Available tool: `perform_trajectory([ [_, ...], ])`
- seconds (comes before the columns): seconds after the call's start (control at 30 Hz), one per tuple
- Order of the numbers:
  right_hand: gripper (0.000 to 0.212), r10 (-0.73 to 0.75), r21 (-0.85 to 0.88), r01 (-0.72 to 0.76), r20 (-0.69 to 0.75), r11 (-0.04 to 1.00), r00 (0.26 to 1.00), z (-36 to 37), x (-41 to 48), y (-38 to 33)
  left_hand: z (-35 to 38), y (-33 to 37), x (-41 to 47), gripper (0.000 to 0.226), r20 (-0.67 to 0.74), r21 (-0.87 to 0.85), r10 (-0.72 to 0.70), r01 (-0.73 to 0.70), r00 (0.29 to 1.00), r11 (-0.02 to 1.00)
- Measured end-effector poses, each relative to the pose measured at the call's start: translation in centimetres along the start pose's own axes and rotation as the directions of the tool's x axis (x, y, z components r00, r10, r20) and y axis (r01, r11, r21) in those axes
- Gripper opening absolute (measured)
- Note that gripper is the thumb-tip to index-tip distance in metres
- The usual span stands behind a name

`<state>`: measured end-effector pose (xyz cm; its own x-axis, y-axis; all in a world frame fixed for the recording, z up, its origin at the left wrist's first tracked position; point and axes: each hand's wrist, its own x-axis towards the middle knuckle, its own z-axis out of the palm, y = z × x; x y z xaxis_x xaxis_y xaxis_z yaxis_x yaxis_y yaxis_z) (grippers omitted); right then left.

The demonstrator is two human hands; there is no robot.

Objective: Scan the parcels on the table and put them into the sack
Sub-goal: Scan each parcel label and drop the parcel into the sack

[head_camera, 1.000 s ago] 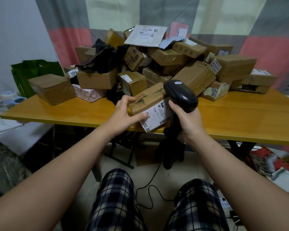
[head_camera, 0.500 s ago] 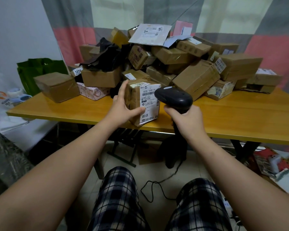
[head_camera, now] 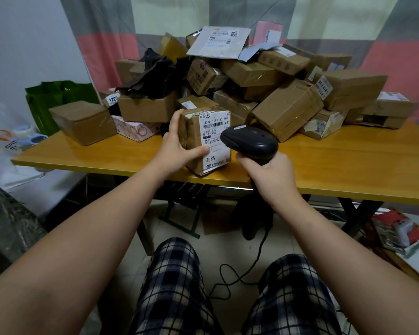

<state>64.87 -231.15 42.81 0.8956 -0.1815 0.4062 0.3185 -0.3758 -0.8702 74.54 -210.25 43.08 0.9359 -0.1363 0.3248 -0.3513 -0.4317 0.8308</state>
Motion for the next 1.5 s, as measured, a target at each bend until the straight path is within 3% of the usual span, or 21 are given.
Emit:
perform_trajectory([
  [0.1,0.025,0.017,0.046,-0.017,-0.006,0.999,1.000,0.0,0.0,-0.1,0.0,-0.1,0.1,0.104,0.001,-0.010,0.000,0.000,1.000,1.000],
  [0.27,0.020,-0.022,0.098,0.019,0.027,0.995,0.999,0.5,-0.7,-0.9,-0.1,-0.2,-1.4,0.103,-0.095,-0.013,0.034,-0.035,0.995,0.999],
  [0.53,0.031,-0.115,0.263,0.045,0.255,0.964,0.960,6.2,-2.5,-3.1,-5.0,-2.2,-8.9,0.104,-0.230,-0.020,0.042,-0.048,0.972,0.999],
  [0.73,0.032,-0.158,0.283,0.013,0.495,0.959,0.854,16.2,-4.9,-4.1,-12.4,-6.9,-19.0,0.109,-0.485,-0.016,-0.144,0.156,0.862,0.988],
  [0.87,0.035,-0.181,0.252,0.011,0.664,0.968,0.725,22.3,-7.5,-4.6,-16.5,-9.8,-26.7,0.108,-0.616,0.016,-0.261,0.343,0.743,0.939],
  [1.07,0.032,-0.126,0.094,0.086,0.813,0.992,0.568,29.7,-10.9,-3.2,-20.0,-15.0,-34.8,0.113,-0.796,0.035,-0.389,0.677,0.464,0.735],
  [1.17,0.030,-0.115,0.042,0.150,0.849,0.988,0.516,32.6,-11.8,-2.0,-20.8,-17.8,-36.6,0.111,-0.799,0.007,-0.484,0.811,0.356,0.585],
  [1.33,0.043,-0.067,-0.060,0.254,0.884,0.965,0.462,36.6,-12.3,-0.3,-21.9,-22.8,-36.4,0.108,-0.689,0.108,-0.657,0.939,0.307,0.327],
  [1.5,0.064,-0.025,-0.115,0.279,0.891,0.953,0.452,38.3,-12.5,1.4,-20.0,-26.4,-36.6,0.106,-0.533,0.282,-0.779,0.937,0.330,0.205],
])
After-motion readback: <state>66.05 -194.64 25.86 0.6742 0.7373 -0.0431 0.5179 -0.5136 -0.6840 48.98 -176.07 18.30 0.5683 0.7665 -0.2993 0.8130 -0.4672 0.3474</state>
